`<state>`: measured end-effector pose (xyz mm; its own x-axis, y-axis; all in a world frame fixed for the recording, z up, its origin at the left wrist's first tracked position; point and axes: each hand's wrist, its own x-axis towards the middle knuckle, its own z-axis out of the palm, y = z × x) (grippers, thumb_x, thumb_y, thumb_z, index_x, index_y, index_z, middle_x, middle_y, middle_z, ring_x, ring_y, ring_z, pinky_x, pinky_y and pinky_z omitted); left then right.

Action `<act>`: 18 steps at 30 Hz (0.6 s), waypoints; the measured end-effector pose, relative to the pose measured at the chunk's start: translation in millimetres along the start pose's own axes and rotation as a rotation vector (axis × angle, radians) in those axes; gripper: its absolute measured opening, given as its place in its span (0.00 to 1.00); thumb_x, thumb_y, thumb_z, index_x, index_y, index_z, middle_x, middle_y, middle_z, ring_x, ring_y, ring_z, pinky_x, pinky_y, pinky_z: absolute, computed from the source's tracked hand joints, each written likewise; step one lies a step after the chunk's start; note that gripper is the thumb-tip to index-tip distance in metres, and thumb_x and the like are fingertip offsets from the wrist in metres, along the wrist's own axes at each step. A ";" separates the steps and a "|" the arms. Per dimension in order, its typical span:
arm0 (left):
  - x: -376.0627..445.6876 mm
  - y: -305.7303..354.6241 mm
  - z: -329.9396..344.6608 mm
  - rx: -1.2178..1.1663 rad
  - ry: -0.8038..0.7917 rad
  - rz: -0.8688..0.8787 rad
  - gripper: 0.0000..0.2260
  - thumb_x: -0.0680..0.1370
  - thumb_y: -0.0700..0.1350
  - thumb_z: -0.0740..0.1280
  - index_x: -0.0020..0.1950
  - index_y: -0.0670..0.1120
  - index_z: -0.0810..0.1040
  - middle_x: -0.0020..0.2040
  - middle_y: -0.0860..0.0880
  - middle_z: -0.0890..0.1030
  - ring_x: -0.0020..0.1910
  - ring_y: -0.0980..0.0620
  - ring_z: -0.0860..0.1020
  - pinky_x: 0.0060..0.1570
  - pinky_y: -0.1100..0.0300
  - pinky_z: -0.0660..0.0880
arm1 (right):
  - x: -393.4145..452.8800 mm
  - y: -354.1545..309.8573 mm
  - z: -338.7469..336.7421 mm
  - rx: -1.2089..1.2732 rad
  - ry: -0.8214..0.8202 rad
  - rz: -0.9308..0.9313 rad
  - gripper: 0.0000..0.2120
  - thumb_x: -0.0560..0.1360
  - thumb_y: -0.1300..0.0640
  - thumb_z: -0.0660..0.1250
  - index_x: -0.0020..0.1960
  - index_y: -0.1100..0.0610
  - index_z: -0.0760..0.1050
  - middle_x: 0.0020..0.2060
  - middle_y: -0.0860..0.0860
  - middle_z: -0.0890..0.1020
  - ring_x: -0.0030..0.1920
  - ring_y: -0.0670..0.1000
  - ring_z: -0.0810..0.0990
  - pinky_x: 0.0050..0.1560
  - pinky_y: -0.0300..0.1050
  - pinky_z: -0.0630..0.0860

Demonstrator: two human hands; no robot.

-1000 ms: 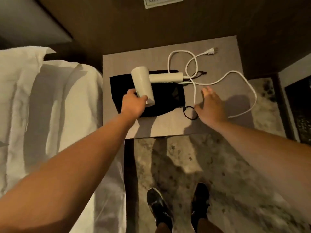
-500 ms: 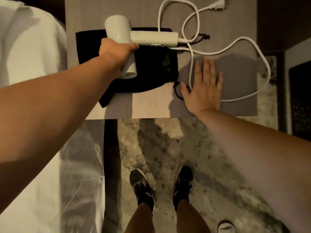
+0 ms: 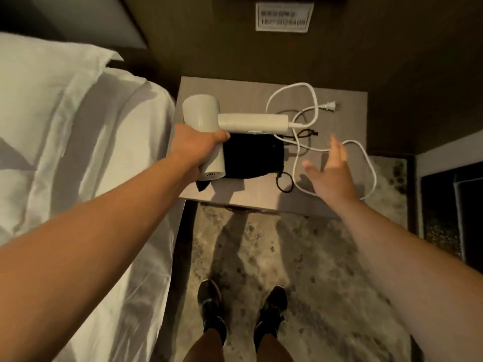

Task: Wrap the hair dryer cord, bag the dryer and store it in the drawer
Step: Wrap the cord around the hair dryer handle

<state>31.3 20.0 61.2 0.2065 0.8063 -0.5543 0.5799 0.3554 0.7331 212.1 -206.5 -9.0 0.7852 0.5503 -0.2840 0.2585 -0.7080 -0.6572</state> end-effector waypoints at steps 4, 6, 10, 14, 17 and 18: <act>-75.1 41.2 -50.9 0.028 -0.016 0.077 0.34 0.66 0.52 0.82 0.63 0.52 0.65 0.50 0.53 0.74 0.47 0.54 0.75 0.35 0.59 0.72 | -47.3 -68.0 -76.4 0.054 0.052 -0.213 0.41 0.77 0.52 0.70 0.79 0.39 0.46 0.80 0.46 0.51 0.70 0.35 0.53 0.66 0.36 0.57; -111.0 58.8 -73.4 0.043 -0.015 0.123 0.36 0.64 0.52 0.82 0.65 0.51 0.66 0.53 0.52 0.75 0.50 0.52 0.76 0.41 0.57 0.76 | -69.7 -95.6 -112.8 0.039 0.014 -0.274 0.37 0.79 0.54 0.67 0.77 0.36 0.49 0.80 0.44 0.53 0.73 0.37 0.53 0.70 0.39 0.57; -180.5 86.6 -107.4 0.050 -0.043 0.148 0.37 0.63 0.54 0.82 0.66 0.52 0.66 0.59 0.49 0.76 0.56 0.48 0.77 0.58 0.44 0.79 | -110.7 -134.4 -166.5 -0.001 -0.034 -0.338 0.23 0.81 0.63 0.62 0.72 0.47 0.69 0.75 0.51 0.67 0.75 0.50 0.64 0.75 0.54 0.63; -245.1 105.0 -131.6 -0.012 -0.093 0.178 0.40 0.60 0.59 0.81 0.68 0.51 0.70 0.59 0.48 0.79 0.56 0.47 0.79 0.56 0.45 0.80 | -153.4 -155.8 -201.2 0.044 0.065 -0.406 0.14 0.81 0.64 0.58 0.60 0.56 0.80 0.59 0.55 0.82 0.59 0.53 0.79 0.53 0.25 0.68; -286.8 113.7 -145.9 -0.211 -0.216 0.144 0.41 0.58 0.63 0.78 0.67 0.50 0.73 0.57 0.45 0.83 0.54 0.44 0.83 0.51 0.44 0.83 | -183.2 -166.4 -216.6 0.116 0.103 -0.363 0.14 0.83 0.62 0.56 0.58 0.55 0.80 0.51 0.52 0.83 0.46 0.49 0.78 0.38 0.23 0.68; -297.5 115.2 -150.0 -0.264 -0.268 0.119 0.40 0.58 0.63 0.78 0.67 0.50 0.74 0.57 0.43 0.83 0.54 0.42 0.84 0.51 0.41 0.83 | -192.1 -169.8 -221.1 0.142 0.121 -0.361 0.13 0.83 0.62 0.56 0.56 0.53 0.80 0.48 0.51 0.82 0.43 0.47 0.77 0.36 0.24 0.68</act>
<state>-81.5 -108.0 369.7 0.4792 0.7094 -0.5169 0.3241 0.4043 0.8553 141.8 -289.9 311.5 0.7213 0.6900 0.0611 0.4560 -0.4065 -0.7917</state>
